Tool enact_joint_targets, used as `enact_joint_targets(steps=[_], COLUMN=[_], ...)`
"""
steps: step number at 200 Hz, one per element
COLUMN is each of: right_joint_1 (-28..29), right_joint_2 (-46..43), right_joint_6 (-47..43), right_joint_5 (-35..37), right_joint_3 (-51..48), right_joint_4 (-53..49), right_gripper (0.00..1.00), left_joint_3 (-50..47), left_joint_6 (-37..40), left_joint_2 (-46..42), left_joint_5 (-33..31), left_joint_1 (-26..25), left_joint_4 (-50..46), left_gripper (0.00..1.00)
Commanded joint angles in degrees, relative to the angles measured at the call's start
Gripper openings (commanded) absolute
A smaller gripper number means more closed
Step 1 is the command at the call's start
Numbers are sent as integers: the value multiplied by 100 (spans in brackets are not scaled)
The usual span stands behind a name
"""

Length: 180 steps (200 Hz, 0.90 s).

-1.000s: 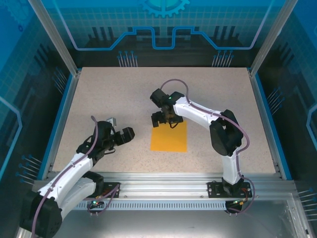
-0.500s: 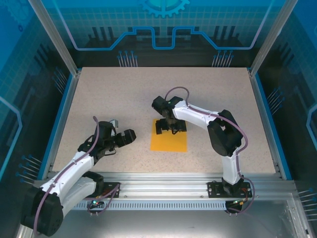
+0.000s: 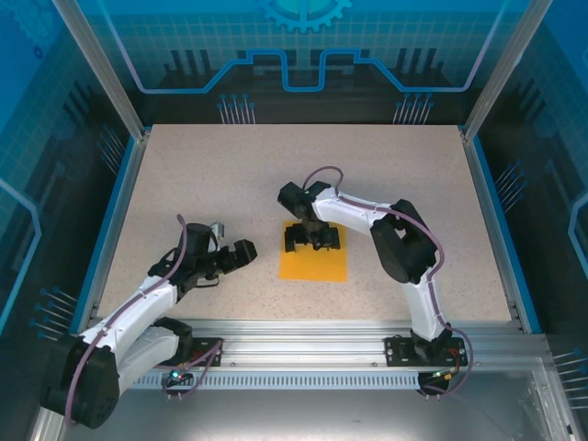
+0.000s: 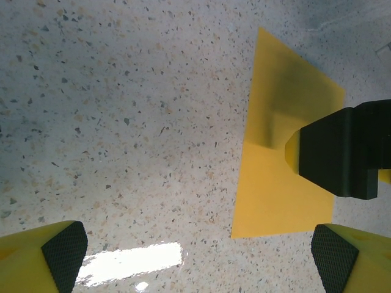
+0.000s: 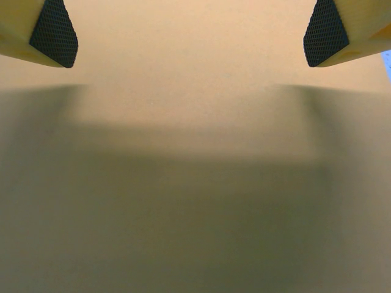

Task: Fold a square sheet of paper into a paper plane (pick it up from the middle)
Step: Fold the square sheet of paper in half at the center of the table.

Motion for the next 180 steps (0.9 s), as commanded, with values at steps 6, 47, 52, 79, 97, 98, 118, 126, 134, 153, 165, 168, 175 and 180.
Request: enact_joint_targets(steps=[6, 47, 52, 79, 97, 98, 118, 126, 134, 153, 165, 168, 175, 180], right_joint_1=[56, 51, 48, -42, -122, -122, -149, -139, -138, -132, -132, -136, -125, -121], right_joint_2=[331, 579, 588, 650, 612, 610, 599, 599, 599, 551, 504, 496, 449, 403], right_joint_6=[63, 38, 43, -16, -59, -62, -189, -230, -253, -310, -371, -390, -443, -482], right_joint_5=[-224, -268, -279, -427, -461, -460, -405, -360, -322, -212, -192, -195, -196, -215], right_joint_3=[127, -8, -45, -327, -514, -523, -511, -468, -430, -354, -302, -284, -252, -222], right_joint_4=[-85, -24, 26, 272, 401, 405, 354, 285, 243, 146, 111, 96, 83, 92], right_gripper=[99, 99, 99, 99, 96, 96, 94, 93, 92, 90, 88, 88, 87, 85], left_joint_3=[123, 102, 112, 118, 132, 129, 131, 118, 124, 117, 117, 117, 119, 125], left_joint_6=[-19, -71, -74, -76, -90, -90, -99, -104, -108, -132, -141, -141, -142, -142], left_joint_2=[1, -16, -16, -1, 27, 31, 58, 66, 76, 89, 89, 89, 88, 89], left_joint_5=[161, 231, 230, 239, 291, 296, 318, 303, 312, 301, 301, 301, 301, 301], left_joint_1=[40, 39, 37, 39, 39, 39, 39, 39, 39, 39, 39, 39, 34, 39], left_joint_4=[-30, -21, -27, -52, -47, -47, -31, -30, -23, -9, -14, -12, -20, -33], left_gripper=[98, 98, 99, 98, 98, 98, 99, 98, 98, 98, 99, 99, 98, 98])
